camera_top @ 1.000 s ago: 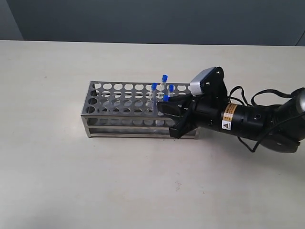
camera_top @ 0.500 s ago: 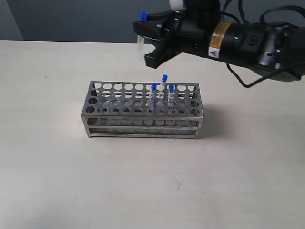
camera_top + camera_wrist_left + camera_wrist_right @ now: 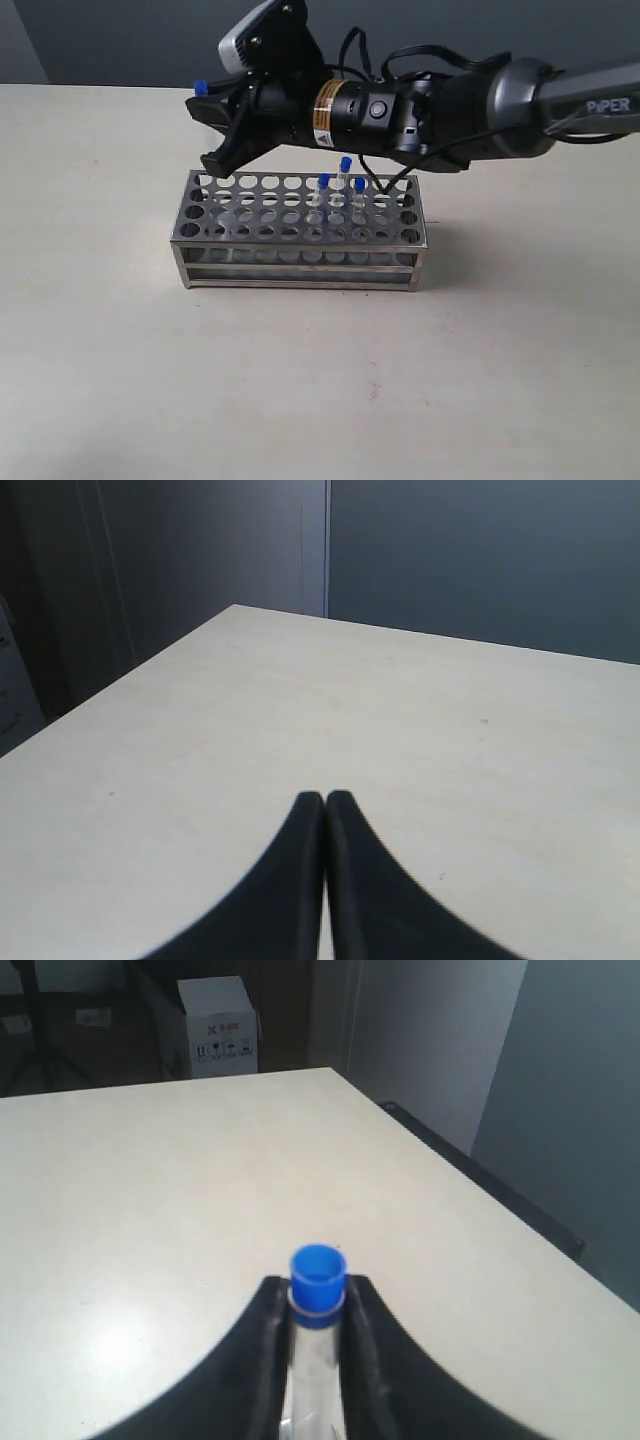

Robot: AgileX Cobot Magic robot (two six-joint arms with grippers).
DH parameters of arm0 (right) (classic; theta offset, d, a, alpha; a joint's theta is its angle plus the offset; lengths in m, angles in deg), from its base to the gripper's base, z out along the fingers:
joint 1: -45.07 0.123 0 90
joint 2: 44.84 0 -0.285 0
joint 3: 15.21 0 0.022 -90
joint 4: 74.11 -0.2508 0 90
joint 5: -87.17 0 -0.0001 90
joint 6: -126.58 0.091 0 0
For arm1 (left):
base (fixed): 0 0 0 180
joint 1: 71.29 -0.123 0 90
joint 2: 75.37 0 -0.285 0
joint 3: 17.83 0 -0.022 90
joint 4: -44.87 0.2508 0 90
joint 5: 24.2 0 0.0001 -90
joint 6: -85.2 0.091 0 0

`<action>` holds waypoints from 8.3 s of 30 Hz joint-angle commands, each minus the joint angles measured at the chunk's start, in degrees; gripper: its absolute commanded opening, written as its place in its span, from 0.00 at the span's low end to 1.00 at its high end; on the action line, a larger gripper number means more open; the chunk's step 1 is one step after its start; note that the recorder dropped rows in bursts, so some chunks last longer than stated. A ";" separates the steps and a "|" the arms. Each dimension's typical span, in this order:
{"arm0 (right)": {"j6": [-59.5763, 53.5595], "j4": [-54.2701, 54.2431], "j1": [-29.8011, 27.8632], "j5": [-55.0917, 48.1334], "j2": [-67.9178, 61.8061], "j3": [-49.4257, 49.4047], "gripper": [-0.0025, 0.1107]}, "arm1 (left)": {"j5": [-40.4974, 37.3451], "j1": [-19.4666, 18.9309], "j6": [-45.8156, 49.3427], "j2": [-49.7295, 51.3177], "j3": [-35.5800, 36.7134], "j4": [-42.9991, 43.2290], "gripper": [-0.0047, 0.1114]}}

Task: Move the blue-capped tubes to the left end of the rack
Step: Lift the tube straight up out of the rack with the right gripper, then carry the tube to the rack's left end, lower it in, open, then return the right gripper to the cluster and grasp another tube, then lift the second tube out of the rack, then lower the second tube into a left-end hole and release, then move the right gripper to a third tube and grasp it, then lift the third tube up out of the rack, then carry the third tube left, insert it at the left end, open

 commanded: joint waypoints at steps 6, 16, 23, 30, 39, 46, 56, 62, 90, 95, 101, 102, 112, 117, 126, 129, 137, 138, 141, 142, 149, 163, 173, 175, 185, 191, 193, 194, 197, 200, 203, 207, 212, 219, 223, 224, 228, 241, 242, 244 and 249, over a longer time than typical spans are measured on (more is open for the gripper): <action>2.11 0.05 -0.04 2.81 -5.25 4.08 0.02 | -0.10 -0.07 -0.10 -0.20 -0.08 -0.09 0.05; 2.11 0.06 -0.04 2.99 -8.96 5.90 0.02 | 0.02 -0.07 -0.10 -0.20 -0.08 -0.09 0.05; 2.11 0.06 -0.04 2.99 -10.99 5.90 0.17 | 0.02 -0.07 -0.10 -0.20 -0.08 -0.09 0.05; 2.23 0.06 -0.04 2.77 -11.58 6.19 0.36 | 0.02 -0.07 -0.10 -0.20 -0.08 -0.09 0.05; 19.59 5.56 -2.02 -8.01 -2.06 6.19 0.36 | 0.02 -0.07 -0.10 -0.20 -0.08 0.01 0.05; 20.51 14.99 -7.71 -13.00 14.02 -0.59 0.36 | -0.09 -0.07 -0.10 -0.20 -0.08 0.00 0.05; 13.75 9.64 -13.35 -7.76 27.54 -24.80 0.36 | -0.09 -0.07 -0.10 -0.20 -0.08 0.00 0.05; -0.19 -5.97 -13.35 -5.73 22.37 -29.70 0.36 | -0.09 -0.07 -0.10 -0.20 -0.08 0.00 0.05; -8.68 -16.16 -13.35 2.89 9.03 -29.70 0.35 | -0.09 -0.07 -0.10 -0.20 -0.08 0.00 0.05; -8.68 -16.16 -13.23 2.90 7.84 -29.70 0.16 | -0.09 -0.07 -0.10 -0.20 -0.08 0.00 0.05; -8.41 -16.16 -13.13 2.94 7.72 -29.70 0.01 | -0.09 -0.07 -0.10 -0.20 -0.08 0.00 0.05; -8.41 -15.39 -13.13 2.63 8.72 -29.70 0.01 | -0.09 -0.07 -0.10 -0.20 -0.08 0.00 0.05; -8.26 -12.92 -9.28 0.54 21.70 -22.89 0.01 | -0.09 -0.07 -0.10 -0.20 -0.08 0.00 0.05; -6.72 -12.35 -0.25 -6.95 12.94 -8.94 0.01 | -0.09 -0.07 -0.10 -0.20 -0.08 0.00 0.05; -0.14 -3.19 6.13 -11.32 3.23 -0.38 0.01 | -0.09 -0.07 -0.10 -0.20 -0.08 0.00 0.05; 0.29 -2.06 6.19 -12.35 1.31 0.48 0.01 | -0.09 -0.07 -0.10 -0.20 -0.08 0.00 0.05; 0.49 -2.06 6.19 -13.34 -0.81 0.62 0.01 | -0.09 -0.07 -0.10 -0.20 -0.08 -0.10 0.05; 0.49 -2.06 6.19 -13.03 -1.26 0.62 0.01 | -0.09 -0.07 -0.10 -0.20 -0.08 -0.10 0.05; 0.49 -2.18 6.19 -12.09 -2.69 0.62 0.01 | -0.09 -0.07 -0.10 -0.20 -0.08 -0.10 0.05; 0.49 -2.31 6.19 -11.84 -3.08 0.62 0.01 | -0.09 -0.07 -0.10 -0.20 -0.08 -0.10 0.05; 0.49 -2.31 6.19 -12.00 -4.42 0.62 0.08 | -0.09 -0.07 -0.10 -0.20 -0.08 0.00 0.05; 0.49 -3.67 5.47 -22.54 4.27 0.62 0.36 | -0.09 -0.07 -0.10 -0.20 -0.08 0.00 0.05; 0.49 -5.78 -3.70 -18.70 15.63 -9.17 0.36 | -0.09 -0.07 -0.10 -0.20 -0.08 0.00 0.05; 0.49 -5.76 -4.57 -14.93 15.50 -12.93 0.36 | -0.09 -0.07 -0.10 -0.20 -0.08 0.00 0.05; -3.47 -10.97 -4.74 -9.30 8.92 -18.13 0.36 | -0.09 -0.07 -0.10 -0.20 -0.08 0.00 0.05; -13.93 -23.25 -4.74 -8.36 7.16 -18.13 0.36 | -0.09 -0.07 -0.10 -0.20 -0.08 0.00 0.05; -13.93 -23.38 -4.74 -8.29 6.71 -18.13 0.36 | -0.09 -0.07 -0.10 -0.20 -0.08 0.00 0.05; -13.93 -23.38 -4.74 -8.51 6.39 -18.13 0.36 | -0.09 -0.07 -0.10 -0.20 -0.08 0.00 0.05; -13.93 -23.61 -4.84 -8.79 5.23 -18.13 0.36 | -0.09 -0.07 -0.10 -0.20 -0.08 0.00 0.05; -13.93 -23.61 -4.84 -8.79 4.30 -18.22 0.36 | -0.09 -0.07 -0.10 -0.20 -0.08 0.00 0.05; -13.93 -24.01 -4.84 -8.79 3.48 -18.22 0.36 | -0.09 -0.07 -0.10 -0.20 -0.08 0.00 0.05; -13.83 -24.01 -4.84 -8.79 2.56 -18.22 0.34 | -0.09 -0.07 -0.10 -0.20 -0.08 0.00 0.05; -13.83 -24.01 -4.84 -8.69 2.68 -18.22 0.08 | -0.09 -0.07 -0.10 -0.20 -0.08 0.00 0.05; -13.94 -23.59 -4.73 -8.80 6.70 -18.22 0.02 | -0.09 -0.07 -0.10 -0.20 -0.08 0.00 0.05; -14.05 -22.73 -4.73 -8.80 10.96 -18.22 0.02 | -0.09 -0.07 -0.10 -0.20 -0.08 -0.11 0.05; -14.05 -22.53 -4.73 -8.80 11.86 -18.22 0.02 | -0.09 -0.07 -0.10 -0.20 -0.08 -0.11 0.05; -14.26 -22.08 -4.73 -8.80 15.38 -17.99 0.02 | -0.09 -0.07 -0.10 -0.20 -0.08 -0.11 0.05; -13.41 -17.84 4.21 -8.80 11.69 -9.42 0.02 | -0.09 -0.07 -0.10 -0.20 -0.08 -0.01 0.05; -13.41 -17.84 4.91 -8.80 10.85 -8.69 0.02 | -0.09 -0.07 -0.10 -0.20 -0.08 -0.01 0.05; -13.41 -17.73 5.84 -8.80 9.35 -7.47 0.02 | -0.09 -0.07 -0.10 -0.20 -0.08 -0.01 0.05; -13.33 -17.43 7.47 -8.80 5.54 -4.98 0.02 | -0.09 -0.07 -0.10 -0.20 -0.08 -0.01 0.05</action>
